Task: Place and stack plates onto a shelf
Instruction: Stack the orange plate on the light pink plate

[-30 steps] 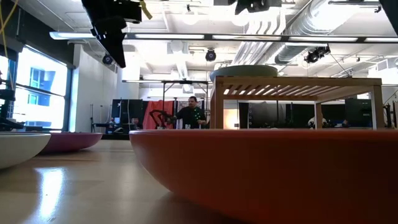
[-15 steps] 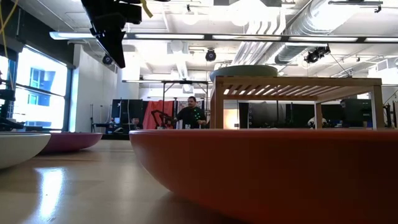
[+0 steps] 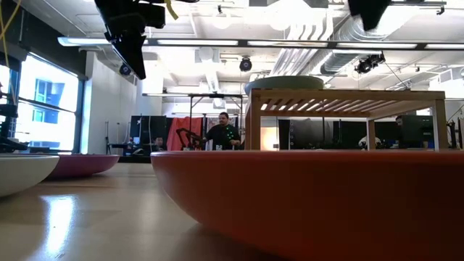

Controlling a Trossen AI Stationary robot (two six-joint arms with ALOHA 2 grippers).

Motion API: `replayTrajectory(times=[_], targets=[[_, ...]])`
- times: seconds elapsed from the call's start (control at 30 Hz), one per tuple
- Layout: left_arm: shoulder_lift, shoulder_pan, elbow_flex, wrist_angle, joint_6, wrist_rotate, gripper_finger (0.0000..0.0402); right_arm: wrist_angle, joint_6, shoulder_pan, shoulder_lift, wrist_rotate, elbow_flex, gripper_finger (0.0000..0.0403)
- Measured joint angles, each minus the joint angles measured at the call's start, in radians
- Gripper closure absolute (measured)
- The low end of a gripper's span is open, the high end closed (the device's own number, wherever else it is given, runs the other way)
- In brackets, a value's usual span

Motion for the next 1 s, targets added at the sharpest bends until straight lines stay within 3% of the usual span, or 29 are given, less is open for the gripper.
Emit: replayTrajectory(times=[0.4,1.0], targets=[[0.000,0.000,0.000,0.000,0.000,0.001,0.0302,0.307,0.078,0.023,0.000,-0.050,-0.306,0.0289],[0.000,0.000,0.000,0.000,0.000,0.001,0.0302,0.571,0.085,0.024,0.000,-0.090,-0.503,0.0289]])
